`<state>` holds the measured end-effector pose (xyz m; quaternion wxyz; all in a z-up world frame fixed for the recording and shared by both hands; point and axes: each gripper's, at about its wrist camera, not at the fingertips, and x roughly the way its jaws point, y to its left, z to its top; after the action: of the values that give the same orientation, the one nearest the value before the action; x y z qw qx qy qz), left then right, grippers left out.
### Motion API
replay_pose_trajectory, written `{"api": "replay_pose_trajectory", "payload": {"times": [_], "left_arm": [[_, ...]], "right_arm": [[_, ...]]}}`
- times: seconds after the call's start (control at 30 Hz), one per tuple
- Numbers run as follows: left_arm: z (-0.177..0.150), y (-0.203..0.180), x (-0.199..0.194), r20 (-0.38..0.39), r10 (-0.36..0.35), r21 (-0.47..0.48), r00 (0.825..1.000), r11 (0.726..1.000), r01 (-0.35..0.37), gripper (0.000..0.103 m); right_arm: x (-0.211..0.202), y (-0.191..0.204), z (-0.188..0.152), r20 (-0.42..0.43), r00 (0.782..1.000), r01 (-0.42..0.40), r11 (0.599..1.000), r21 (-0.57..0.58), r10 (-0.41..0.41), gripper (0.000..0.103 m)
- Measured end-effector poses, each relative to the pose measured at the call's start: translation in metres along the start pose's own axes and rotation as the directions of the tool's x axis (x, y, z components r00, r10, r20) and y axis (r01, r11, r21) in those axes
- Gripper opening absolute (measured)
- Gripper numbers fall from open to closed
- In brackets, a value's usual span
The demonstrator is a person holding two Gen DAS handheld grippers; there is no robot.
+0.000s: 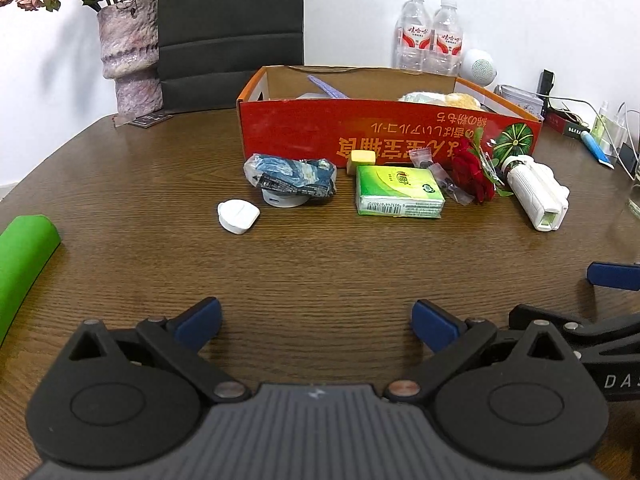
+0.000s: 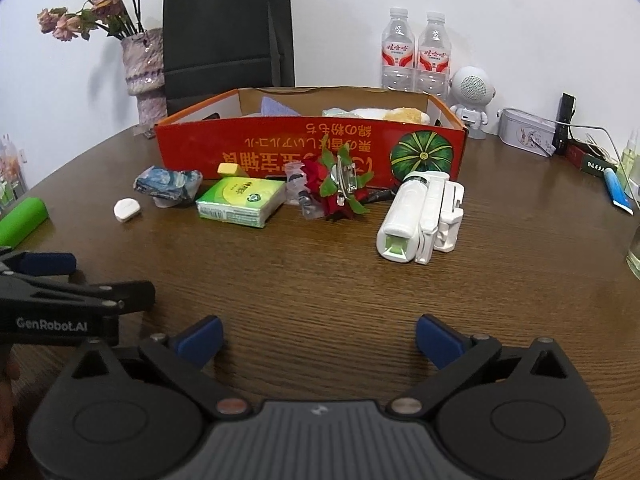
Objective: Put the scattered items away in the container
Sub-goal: 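Withdraw both tools from the box toward the remaining items, then grasp the white round object with the left tool and drop it into the box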
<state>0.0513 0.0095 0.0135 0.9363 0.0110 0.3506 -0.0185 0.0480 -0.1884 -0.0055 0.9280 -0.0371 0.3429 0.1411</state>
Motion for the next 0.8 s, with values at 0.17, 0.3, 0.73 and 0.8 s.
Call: {"api": "replay_pose_trajectory", "payload": {"times": [0.17, 0.3, 0.73, 0.8], "left_arm": [[-0.001, -0.003, -0.002, 0.001, 0.013, 0.005, 1.0, 1.0, -0.013, 0.103], [-0.001, -0.002, -0.002, 0.0, 0.003, -0.002, 1.0, 1.0, -0.003, 0.103], [0.067, 0.057, 0.013, 0.095, -0.207, 0.065, 0.974, 0.977, 0.202, 0.096], [0.068, 0.056, 0.032, 0.06, -0.199, 0.104, 0.978, 0.976, 0.193, 0.089]], "right_arm": [[0.0, -0.002, 0.0, 0.007, 1.0, -0.008, 1.0, 0.019, 0.008, 0.103], [0.0, -0.003, 0.0, 0.007, 1.0, -0.003, 1.0, 0.019, 0.003, 0.103], [-0.021, -0.002, 0.06, 0.108, 0.973, -0.203, 0.979, 0.004, 0.202, 0.065], [0.0, 0.015, 0.073, 0.088, 0.964, -0.247, 0.967, -0.069, 0.252, 0.055]]}}
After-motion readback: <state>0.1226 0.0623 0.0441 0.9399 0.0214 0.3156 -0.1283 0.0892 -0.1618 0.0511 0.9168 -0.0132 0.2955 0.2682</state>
